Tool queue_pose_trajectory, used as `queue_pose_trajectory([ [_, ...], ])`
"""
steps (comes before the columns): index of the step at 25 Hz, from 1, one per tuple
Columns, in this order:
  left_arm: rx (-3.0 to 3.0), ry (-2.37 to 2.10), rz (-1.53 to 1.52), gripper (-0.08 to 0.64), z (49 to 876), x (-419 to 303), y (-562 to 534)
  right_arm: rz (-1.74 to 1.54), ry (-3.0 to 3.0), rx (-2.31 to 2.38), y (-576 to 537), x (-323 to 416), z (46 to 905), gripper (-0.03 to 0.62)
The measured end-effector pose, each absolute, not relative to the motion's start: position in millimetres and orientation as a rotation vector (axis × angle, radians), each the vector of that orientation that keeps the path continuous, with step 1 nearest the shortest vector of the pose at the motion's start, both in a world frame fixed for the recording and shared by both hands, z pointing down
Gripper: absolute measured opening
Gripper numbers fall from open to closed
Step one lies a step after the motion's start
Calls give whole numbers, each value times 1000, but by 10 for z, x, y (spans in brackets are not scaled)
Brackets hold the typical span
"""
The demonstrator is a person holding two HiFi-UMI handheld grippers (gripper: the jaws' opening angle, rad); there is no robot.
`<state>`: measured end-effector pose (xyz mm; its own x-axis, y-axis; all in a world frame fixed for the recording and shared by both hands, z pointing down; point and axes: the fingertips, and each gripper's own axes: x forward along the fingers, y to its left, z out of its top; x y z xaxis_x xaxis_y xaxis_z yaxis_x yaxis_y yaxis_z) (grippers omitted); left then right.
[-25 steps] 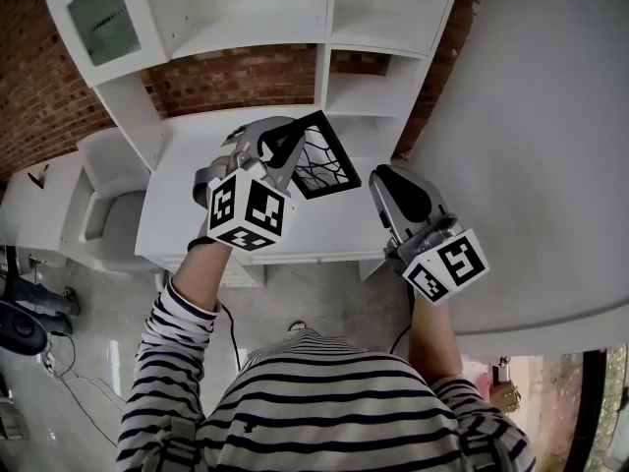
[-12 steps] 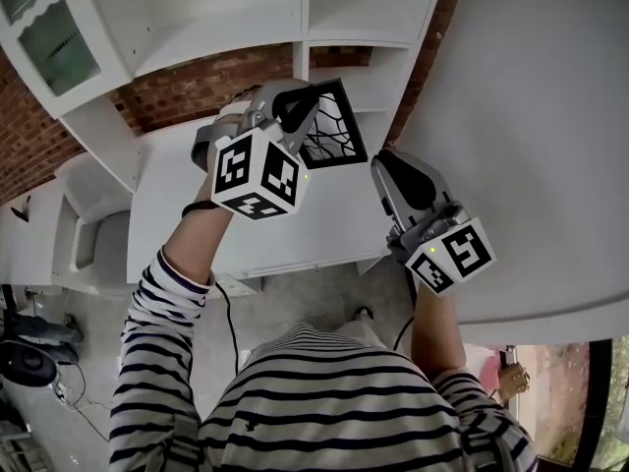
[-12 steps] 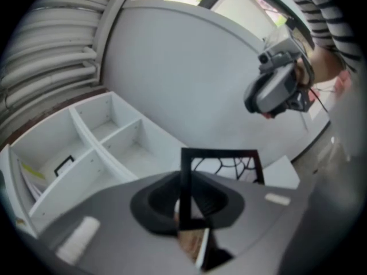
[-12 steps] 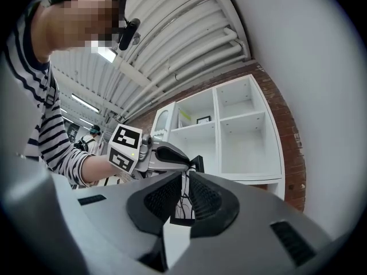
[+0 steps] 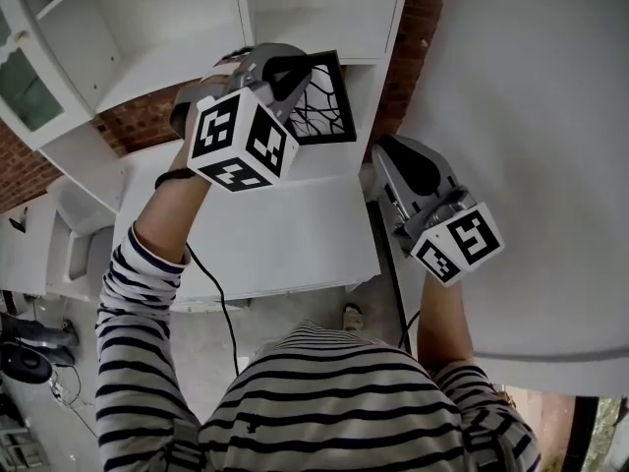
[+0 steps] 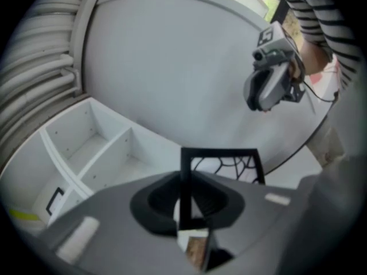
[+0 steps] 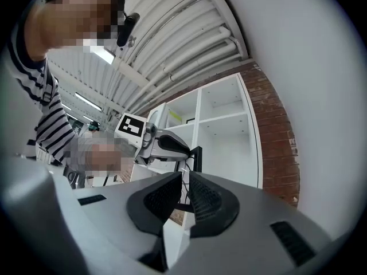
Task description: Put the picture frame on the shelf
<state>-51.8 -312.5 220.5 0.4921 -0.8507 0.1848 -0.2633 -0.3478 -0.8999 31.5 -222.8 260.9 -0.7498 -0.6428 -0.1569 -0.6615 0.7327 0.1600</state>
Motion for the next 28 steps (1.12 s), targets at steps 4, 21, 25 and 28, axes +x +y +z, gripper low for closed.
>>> queue_pose_trajectory([
  [4,-1829,961,-895,66,2095,-298,-3475,298,2863,-995,-2572,586,2589,9],
  [21,-1568,1000,-1083,66,1288,2,-4736,258,2885,-804,-3369,915,2546,9],
  [25,-1530,991,-1134,66,1276,-36,-5046,223,2891,-801,-3507,924,2629,10],
  [28,-1502,982,-1167,66,1316,-55,-5251,205,2889,-810,-3609,951,2686,9],
])
